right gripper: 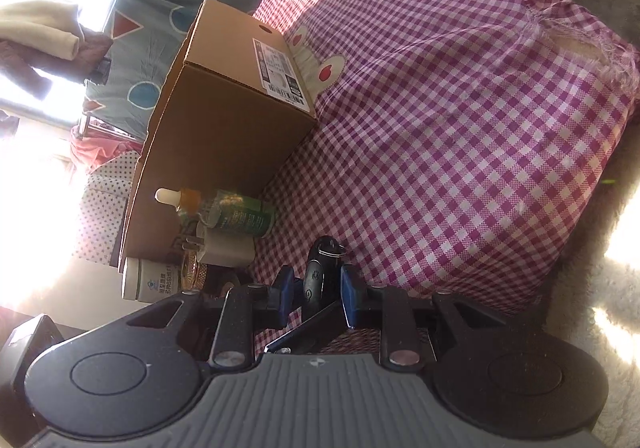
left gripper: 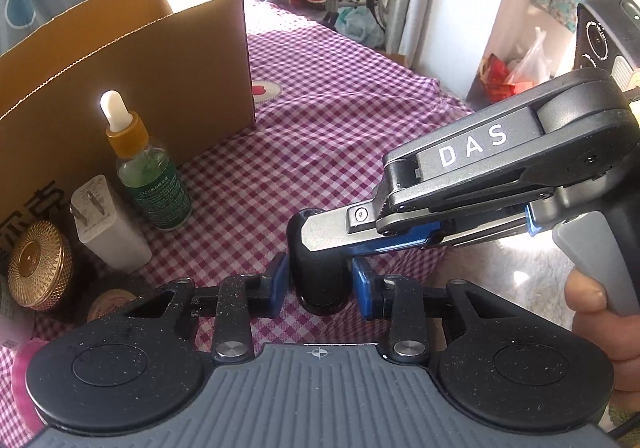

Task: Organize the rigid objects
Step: 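Grasp the black key fob with the left tool, then carry the black key fob into the box and release it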

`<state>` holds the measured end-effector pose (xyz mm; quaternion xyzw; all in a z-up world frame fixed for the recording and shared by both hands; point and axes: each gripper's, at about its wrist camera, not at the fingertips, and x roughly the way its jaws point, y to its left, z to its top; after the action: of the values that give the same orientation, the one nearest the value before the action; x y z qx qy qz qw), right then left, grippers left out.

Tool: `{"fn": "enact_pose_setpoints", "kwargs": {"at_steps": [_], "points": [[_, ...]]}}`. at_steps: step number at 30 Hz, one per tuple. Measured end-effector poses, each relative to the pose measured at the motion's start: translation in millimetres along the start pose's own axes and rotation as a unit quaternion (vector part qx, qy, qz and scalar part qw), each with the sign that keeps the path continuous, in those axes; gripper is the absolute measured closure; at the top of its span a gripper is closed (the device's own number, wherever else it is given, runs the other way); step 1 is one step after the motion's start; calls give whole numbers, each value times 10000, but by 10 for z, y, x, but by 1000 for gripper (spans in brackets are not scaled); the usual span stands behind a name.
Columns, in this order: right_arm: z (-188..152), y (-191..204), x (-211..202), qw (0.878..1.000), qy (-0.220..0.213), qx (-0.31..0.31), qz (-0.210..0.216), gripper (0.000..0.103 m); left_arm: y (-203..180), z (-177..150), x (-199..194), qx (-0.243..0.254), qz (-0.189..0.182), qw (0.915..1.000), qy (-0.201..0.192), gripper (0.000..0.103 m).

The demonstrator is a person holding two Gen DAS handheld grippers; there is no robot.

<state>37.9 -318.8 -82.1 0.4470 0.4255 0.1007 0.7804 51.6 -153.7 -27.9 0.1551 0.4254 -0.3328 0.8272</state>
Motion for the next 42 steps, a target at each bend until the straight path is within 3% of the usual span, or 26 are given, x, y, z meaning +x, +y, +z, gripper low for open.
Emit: {"fn": "enact_pose_setpoints", "kwargs": {"at_steps": [10,16,27,34,42], "points": [[26,65,133,9998,35,-185,89,75,40,-28,-30,-5,-86,9999,-118,69],[22,94,211,9997,10,-212,108,84,39,-28,-49,-37,-81,9998,-162,69],[-23,218,65,9993,-69,-285,248,85,27,-24,-231,-101,-35,9995,-310,69],[-95,613,-192,9959,-289,-756,398,85,56,19,-631,-161,116,9975,-683,69],[28,1444,-306,9803,-396,-1731,866,85,384,166,-1237,-433,601,9887,-1303,69]]}}
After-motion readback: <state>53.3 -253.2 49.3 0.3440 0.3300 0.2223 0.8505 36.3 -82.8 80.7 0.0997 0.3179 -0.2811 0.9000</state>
